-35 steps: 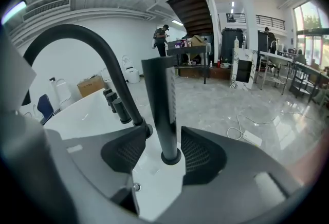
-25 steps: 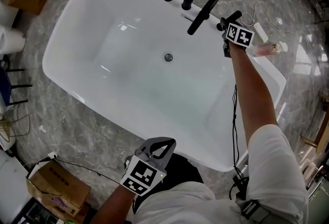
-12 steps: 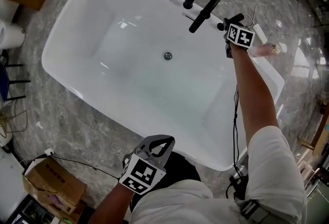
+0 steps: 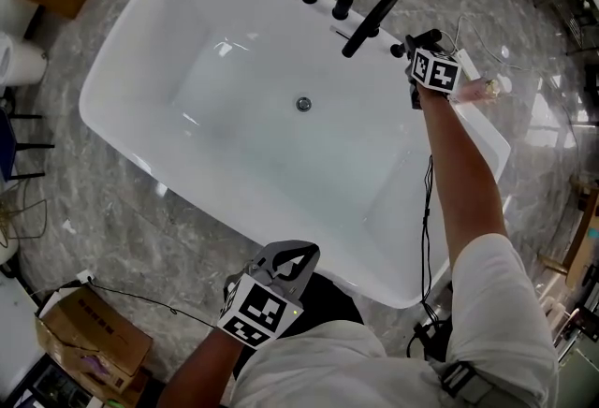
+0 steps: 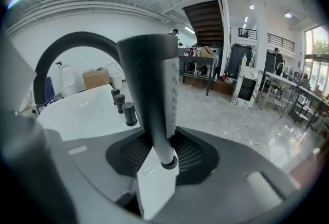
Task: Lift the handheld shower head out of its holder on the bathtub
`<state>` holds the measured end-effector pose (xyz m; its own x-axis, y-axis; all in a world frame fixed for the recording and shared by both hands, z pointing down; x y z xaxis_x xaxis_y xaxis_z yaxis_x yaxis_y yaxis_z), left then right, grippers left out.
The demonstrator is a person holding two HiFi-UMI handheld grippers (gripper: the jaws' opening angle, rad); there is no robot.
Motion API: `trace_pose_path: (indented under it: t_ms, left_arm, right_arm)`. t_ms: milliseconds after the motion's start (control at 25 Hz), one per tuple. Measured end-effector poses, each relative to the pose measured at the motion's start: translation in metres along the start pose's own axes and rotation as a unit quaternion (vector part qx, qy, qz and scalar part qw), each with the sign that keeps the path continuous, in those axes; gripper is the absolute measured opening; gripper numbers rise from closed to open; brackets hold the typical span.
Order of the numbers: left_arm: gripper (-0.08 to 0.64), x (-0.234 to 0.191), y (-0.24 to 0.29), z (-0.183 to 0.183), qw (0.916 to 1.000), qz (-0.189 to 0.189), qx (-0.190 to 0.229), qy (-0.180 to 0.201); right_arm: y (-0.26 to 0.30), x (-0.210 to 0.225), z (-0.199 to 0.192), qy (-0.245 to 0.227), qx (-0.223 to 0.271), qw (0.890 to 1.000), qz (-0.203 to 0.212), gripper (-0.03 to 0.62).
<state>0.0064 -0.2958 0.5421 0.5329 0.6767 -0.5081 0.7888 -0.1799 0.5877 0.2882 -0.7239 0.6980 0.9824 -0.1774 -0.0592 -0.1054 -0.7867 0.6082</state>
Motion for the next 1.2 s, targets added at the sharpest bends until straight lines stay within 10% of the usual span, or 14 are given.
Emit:
trace_pose_path:
  t_ms: [1200]
  left_arm:
    - [0.006,0.082,-0.066,-0.023,0.9981,-0.005,0.026,0.055]
  right_arm:
    - [-0.175,-0.025,0.063,-0.041,0.1,0.994,0.009,0.147]
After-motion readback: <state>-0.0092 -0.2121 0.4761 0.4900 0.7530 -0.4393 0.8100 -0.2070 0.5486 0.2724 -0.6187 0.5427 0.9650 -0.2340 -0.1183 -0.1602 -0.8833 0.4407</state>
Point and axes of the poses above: the fingertips, and each gripper's own axes: y forward along the fingers, x to its right, z out of its top, the point moved 8 cm from there along -y, backward along the fingers, and after that the axes turned 7 degrees about -z, right-handed, at the moved point
